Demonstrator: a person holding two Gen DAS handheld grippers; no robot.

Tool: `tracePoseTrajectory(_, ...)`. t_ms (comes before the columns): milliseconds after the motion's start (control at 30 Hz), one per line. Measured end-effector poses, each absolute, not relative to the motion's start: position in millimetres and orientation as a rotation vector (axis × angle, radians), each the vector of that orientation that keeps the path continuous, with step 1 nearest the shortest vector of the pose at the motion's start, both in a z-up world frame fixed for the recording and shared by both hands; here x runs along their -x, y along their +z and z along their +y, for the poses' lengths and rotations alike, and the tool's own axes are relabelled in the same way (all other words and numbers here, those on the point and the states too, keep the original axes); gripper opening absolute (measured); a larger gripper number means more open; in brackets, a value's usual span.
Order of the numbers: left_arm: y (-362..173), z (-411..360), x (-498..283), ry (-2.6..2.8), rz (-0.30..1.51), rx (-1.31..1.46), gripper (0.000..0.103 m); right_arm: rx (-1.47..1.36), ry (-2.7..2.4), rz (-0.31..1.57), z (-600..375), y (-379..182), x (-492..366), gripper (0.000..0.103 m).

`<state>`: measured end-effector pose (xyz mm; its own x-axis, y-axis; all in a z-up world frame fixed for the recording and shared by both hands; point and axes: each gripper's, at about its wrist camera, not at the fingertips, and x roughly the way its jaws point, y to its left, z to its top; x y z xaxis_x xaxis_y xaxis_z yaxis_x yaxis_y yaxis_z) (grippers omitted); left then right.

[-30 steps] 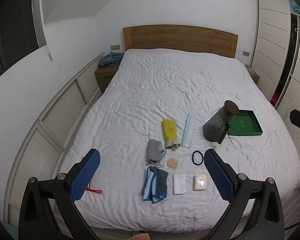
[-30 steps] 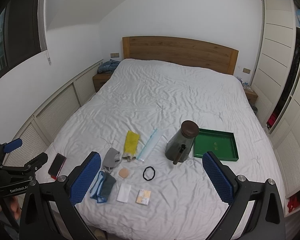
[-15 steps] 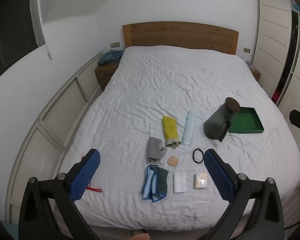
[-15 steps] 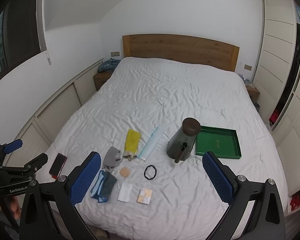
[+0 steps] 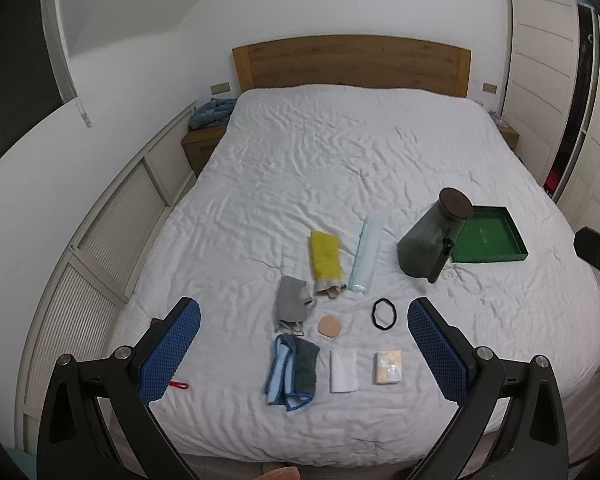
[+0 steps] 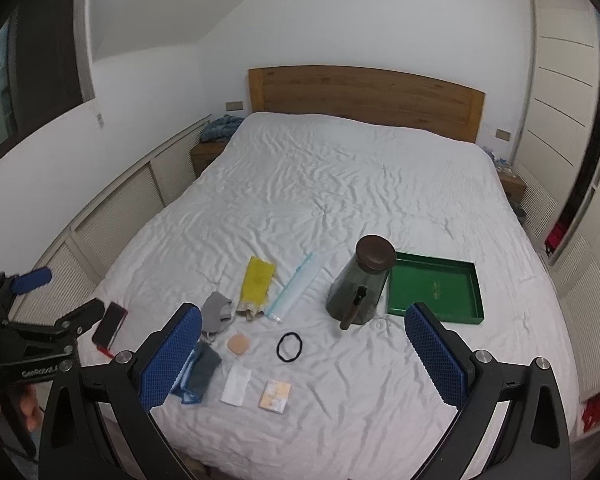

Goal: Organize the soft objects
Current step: 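Grasp the yellow towel with the left tool while the right tool grasps the clear zip bag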

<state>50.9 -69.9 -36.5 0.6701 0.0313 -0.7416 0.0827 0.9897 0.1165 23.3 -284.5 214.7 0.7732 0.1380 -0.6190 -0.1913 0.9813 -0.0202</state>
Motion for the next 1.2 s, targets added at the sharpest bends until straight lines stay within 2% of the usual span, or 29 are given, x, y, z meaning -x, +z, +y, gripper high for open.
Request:
tracePoseTrajectory(300, -48, -109, -77, 0.010, 0.910, -0.152, 0.102, 0.162, 0.345, 0.687, -304, 201, -68, 0.103)
tracePoseTrajectory(633, -120, -37, -177, -0.063, 0.966, -0.178, 0.102, 0.145, 0.283, 0.802, -220, 131, -168, 0.103)
tracePoseTrajectory(733, -154, -13, -217, -0.062, 0.989, -0.211, 0.102, 0.155, 0.250, 0.852, -183, 90, -206, 0.103)
tracePoseTrajectory(900, -243, 4, -277, -0.091, 1.098, -0.224, 0.102, 0.095, 0.239, 0.941, -158, 4, -284, 0.103)
tracePoseTrajectory(1033, -319, -8, -322, -0.093, 1.204, -0.210, 0.102, 0.059, 0.201, 1.027, -160, -68, -357, 0.103)
tracePoseTrajectory(1200, -380, -27, -369, -0.100, 1.274, -0.156, 0.102, 0.063, 0.117, 1.067, -164, -130, -433, 0.103)
